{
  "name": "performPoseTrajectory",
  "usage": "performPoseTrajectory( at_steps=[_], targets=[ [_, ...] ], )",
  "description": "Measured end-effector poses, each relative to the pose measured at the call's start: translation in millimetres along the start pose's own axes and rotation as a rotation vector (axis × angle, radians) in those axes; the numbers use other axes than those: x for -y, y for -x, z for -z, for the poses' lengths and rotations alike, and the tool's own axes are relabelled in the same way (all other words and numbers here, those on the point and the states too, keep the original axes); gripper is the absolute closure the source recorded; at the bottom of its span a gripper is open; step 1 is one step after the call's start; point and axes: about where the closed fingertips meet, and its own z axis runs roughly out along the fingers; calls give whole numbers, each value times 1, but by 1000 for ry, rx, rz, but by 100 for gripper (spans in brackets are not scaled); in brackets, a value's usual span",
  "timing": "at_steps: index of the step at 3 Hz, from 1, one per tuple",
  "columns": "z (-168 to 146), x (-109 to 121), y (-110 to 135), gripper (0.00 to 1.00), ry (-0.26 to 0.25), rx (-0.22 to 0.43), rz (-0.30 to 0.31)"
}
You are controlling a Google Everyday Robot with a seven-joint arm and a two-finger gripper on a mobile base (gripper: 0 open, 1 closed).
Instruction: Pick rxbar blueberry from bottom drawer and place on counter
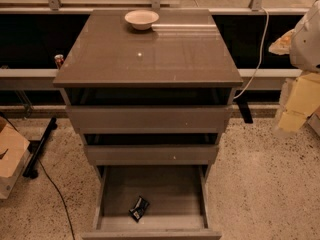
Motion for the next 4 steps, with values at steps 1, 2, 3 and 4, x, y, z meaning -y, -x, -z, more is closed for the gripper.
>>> performPoseTrajectory(
  at_steps=[1, 2, 3, 4],
  targets=[
    [0, 0, 0, 0, 0, 0, 0],
    [-5, -1, 11, 0, -20, 51, 23],
    [-27, -2, 35, 0, -48, 123, 32],
    [-65, 1, 58, 0, -70, 199, 18]
  ],
)
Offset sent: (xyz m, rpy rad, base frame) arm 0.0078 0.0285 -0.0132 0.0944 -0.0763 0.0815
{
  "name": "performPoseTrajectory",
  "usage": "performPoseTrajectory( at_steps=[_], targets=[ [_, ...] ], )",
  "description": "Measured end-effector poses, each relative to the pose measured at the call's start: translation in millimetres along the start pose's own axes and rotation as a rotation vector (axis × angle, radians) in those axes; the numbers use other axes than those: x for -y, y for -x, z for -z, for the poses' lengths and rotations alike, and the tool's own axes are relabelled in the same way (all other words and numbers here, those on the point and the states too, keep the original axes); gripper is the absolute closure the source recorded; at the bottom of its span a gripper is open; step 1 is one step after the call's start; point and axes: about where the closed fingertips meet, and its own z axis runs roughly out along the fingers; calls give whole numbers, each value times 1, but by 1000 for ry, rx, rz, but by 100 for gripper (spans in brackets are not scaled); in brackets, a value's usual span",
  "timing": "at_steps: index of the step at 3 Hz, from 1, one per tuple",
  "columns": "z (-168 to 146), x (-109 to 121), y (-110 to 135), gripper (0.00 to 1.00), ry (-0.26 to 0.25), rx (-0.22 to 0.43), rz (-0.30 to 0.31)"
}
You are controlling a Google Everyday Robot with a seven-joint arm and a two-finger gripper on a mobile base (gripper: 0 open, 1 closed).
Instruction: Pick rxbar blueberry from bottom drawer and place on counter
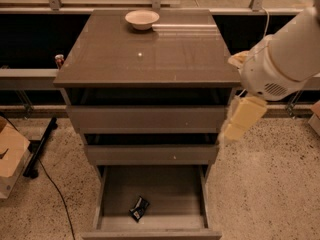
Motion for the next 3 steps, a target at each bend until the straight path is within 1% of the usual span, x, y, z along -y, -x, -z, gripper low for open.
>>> performPoseTrajectory(
  at_steps=[1, 2, 3],
  targets=[
    [-52, -1, -1, 0, -5, 79, -44],
    [-131, -6, -18, 0, 23, 191, -124],
    [-139, -9, -16, 0, 35, 191, -112]
  ],
)
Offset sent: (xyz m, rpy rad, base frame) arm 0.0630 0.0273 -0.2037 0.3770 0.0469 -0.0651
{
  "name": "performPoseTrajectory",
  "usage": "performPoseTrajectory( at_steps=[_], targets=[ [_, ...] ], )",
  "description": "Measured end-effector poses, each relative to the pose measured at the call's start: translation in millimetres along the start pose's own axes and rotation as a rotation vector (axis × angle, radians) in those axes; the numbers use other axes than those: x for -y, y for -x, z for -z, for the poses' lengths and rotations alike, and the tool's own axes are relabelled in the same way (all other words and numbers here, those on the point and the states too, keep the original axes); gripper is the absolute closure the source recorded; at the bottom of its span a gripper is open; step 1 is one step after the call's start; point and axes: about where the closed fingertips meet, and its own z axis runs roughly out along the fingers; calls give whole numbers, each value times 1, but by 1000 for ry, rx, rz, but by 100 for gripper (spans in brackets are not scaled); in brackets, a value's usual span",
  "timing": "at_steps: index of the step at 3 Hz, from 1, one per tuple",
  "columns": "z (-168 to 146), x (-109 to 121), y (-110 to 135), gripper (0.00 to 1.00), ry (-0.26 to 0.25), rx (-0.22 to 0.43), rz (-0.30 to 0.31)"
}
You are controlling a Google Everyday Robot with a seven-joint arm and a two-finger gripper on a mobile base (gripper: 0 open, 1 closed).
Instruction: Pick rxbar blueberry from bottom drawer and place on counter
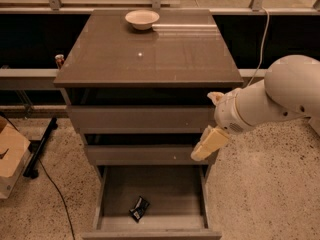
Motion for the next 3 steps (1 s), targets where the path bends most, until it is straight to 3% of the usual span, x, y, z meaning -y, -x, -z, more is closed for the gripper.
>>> performPoseTrajectory(
  at_steps=[1, 3],
  targets=[
    [-22, -9, -9, 0, 32, 43, -28],
    [-98, -39, -45, 0, 138, 183, -88]
  ],
)
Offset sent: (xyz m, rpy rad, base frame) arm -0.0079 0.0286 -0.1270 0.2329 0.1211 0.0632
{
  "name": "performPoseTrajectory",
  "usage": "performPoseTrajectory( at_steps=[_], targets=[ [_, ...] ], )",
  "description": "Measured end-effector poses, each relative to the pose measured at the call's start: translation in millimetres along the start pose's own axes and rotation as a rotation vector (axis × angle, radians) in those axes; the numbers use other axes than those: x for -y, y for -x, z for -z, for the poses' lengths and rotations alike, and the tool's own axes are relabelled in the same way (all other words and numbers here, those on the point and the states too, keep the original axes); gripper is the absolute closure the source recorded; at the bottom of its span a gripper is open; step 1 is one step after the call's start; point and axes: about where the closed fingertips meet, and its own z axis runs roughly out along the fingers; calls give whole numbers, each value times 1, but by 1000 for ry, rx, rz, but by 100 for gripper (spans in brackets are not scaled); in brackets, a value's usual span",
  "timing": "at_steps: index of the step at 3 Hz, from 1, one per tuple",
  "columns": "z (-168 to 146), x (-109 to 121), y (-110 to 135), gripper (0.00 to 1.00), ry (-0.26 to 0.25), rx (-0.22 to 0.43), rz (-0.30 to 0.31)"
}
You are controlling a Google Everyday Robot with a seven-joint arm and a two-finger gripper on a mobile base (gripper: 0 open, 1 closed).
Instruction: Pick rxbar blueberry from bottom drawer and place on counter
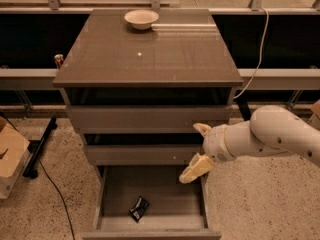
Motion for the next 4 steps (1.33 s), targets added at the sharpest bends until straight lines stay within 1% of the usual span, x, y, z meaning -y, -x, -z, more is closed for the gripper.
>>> performPoseTrajectory(
  at_steps=[1, 2, 3, 4],
  targets=[
    [-58, -5, -58, 0, 59, 103, -54],
    [-102, -1, -103, 0, 64, 156, -134],
    [-116, -9, -113, 0, 89, 164, -159],
    [-134, -8, -114, 0, 74, 134, -158]
  ],
)
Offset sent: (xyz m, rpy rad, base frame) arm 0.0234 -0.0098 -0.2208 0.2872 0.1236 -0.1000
